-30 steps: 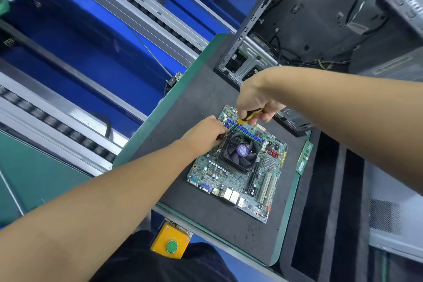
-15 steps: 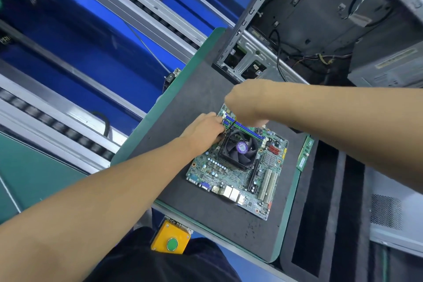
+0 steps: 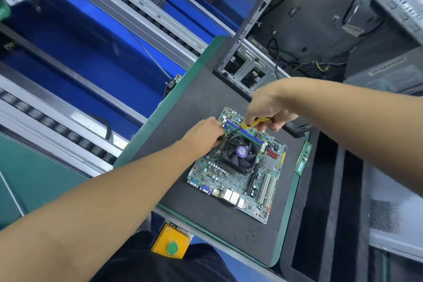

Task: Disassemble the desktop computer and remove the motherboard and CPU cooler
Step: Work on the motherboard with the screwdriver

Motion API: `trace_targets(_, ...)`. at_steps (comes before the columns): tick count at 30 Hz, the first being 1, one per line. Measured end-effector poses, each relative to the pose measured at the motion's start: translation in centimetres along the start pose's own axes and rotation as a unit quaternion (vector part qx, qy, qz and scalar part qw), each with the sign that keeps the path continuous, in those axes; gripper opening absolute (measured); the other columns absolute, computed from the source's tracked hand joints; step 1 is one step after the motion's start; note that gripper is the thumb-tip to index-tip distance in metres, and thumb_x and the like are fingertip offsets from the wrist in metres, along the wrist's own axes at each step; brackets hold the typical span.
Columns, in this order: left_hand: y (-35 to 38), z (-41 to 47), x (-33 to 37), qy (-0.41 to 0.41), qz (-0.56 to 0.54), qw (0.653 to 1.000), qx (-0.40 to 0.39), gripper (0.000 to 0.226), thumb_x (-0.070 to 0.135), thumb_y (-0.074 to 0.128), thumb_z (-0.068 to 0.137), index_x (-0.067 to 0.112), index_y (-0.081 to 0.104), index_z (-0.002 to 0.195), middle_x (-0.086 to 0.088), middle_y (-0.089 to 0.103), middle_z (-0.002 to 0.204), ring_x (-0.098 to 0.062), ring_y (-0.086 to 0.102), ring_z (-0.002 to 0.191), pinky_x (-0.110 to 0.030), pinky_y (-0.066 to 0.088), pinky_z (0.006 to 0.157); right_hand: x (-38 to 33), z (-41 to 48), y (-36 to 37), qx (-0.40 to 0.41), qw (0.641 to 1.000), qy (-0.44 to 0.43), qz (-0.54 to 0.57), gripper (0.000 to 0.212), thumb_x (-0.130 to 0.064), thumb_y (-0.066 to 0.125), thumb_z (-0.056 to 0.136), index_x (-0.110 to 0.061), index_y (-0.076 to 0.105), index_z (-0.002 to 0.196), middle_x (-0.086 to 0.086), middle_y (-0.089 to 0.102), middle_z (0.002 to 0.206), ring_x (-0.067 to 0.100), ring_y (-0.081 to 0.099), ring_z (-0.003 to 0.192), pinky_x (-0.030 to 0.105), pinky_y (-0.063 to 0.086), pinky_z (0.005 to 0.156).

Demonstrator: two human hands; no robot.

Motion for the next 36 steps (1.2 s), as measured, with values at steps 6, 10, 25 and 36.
trace_targets(6, 0.0, 0.0, 0.0, 0.004, 0.015, 1.000, 0.006, 0.028, 0.034, 0.050, 0.101, 0.015, 0.064, 0.115, -0.002, 0.060, 0.116, -0.020, 0.049, 0.113, -0.036, 0.043, 0.094, 0.4, 0.1, 0.0, -0.038, 0.997, 0.034, 0.063, 0.015, -0.011, 0.039, 0.105, -0.001, 0.050, 0.103, 0.012, 0.054, 0.077, 0.012, 0.038, 0.050, 0.017, 0.035, 0.037)
trace_targets(10, 0.3, 0.1, 0.0, 0.005, 0.016, 1.000, 0.005, 0.028, 0.034, 0.050, 0.101, 0.015, 0.065, 0.114, -0.002, 0.060, 0.115, -0.020, 0.049, 0.113, -0.035, 0.043, 0.093, -0.9, -0.1, 0.8, -0.021, 0.999, 0.018, -0.043, 0.024, -0.011, 0.037, 0.105, -0.006, 0.046, 0.084, 0.008, 0.050, 0.064, 0.009, 0.034, 0.030, 0.016, 0.031, 0.032)
trace_targets(25, 0.1, 0.1, 0.0, -0.007, 0.006, 1.000, -0.003, 0.025, 0.031, 0.049, 0.101, 0.014, 0.067, 0.110, -0.003, 0.061, 0.113, -0.020, 0.050, 0.112, -0.035, 0.043, 0.091, -4.4, -3.7, 1.3, 0.203, 0.873, -0.144, -0.420, 0.021, -0.015, 0.048, 0.099, -0.012, 0.053, 0.078, 0.007, 0.060, 0.091, 0.026, 0.054, 0.074, 0.026, 0.041, 0.055)
trace_targets(36, 0.7, -0.2, 0.0, -0.027, -0.012, 0.999, 0.044, 0.027, 0.036, 0.048, 0.101, 0.020, 0.065, 0.116, 0.001, 0.053, 0.114, -0.021, 0.047, 0.109, -0.031, 0.033, 0.078, -0.5, -0.5, 0.7, 0.004, 0.999, 0.018, 0.028, 0.014, -0.009, 0.041, 0.104, -0.005, 0.047, 0.092, 0.009, 0.046, 0.073, 0.014, 0.038, 0.055, 0.021, 0.030, 0.048)
Point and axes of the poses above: each hand's wrist, its own z-axis towards the middle knuckle, its own y-axis out of the palm, x = y × z, the point moved 5 cm from there along z, towards the middle knuckle
